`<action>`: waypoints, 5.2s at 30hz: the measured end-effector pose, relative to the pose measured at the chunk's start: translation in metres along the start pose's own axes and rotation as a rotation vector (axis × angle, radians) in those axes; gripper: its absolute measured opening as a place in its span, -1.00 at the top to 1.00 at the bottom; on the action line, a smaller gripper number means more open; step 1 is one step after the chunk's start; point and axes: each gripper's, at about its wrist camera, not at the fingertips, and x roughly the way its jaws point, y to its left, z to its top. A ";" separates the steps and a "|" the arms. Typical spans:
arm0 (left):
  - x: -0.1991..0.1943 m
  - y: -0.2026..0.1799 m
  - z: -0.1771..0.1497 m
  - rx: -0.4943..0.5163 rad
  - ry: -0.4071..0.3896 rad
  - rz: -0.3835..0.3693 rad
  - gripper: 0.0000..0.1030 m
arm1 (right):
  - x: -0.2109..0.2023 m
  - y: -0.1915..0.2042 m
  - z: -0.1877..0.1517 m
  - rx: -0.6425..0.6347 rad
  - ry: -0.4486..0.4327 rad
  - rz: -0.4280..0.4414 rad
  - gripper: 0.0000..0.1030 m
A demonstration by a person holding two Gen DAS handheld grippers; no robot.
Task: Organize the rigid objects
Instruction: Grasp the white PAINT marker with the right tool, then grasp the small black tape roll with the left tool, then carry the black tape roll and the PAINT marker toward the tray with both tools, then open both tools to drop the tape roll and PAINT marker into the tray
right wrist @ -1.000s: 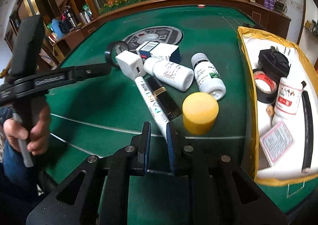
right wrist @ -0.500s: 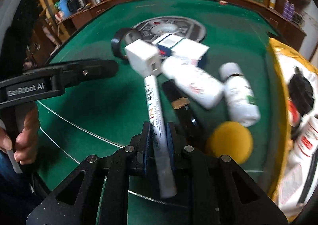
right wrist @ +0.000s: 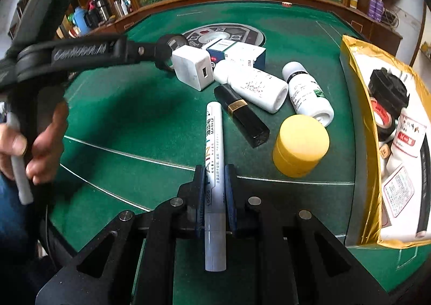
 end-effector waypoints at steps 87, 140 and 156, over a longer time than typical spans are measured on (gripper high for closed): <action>-0.012 -0.092 0.003 0.106 -0.048 -0.315 0.65 | -0.094 -0.081 -0.010 0.287 -0.307 -0.003 0.73; 0.022 -0.237 -0.011 0.315 0.085 -0.506 0.03 | -0.131 -0.197 -0.041 0.582 -0.380 -0.214 0.44; -0.012 -0.024 0.026 0.148 -0.038 -0.151 -0.32 | -0.109 -0.092 0.005 0.302 -0.299 -0.067 0.44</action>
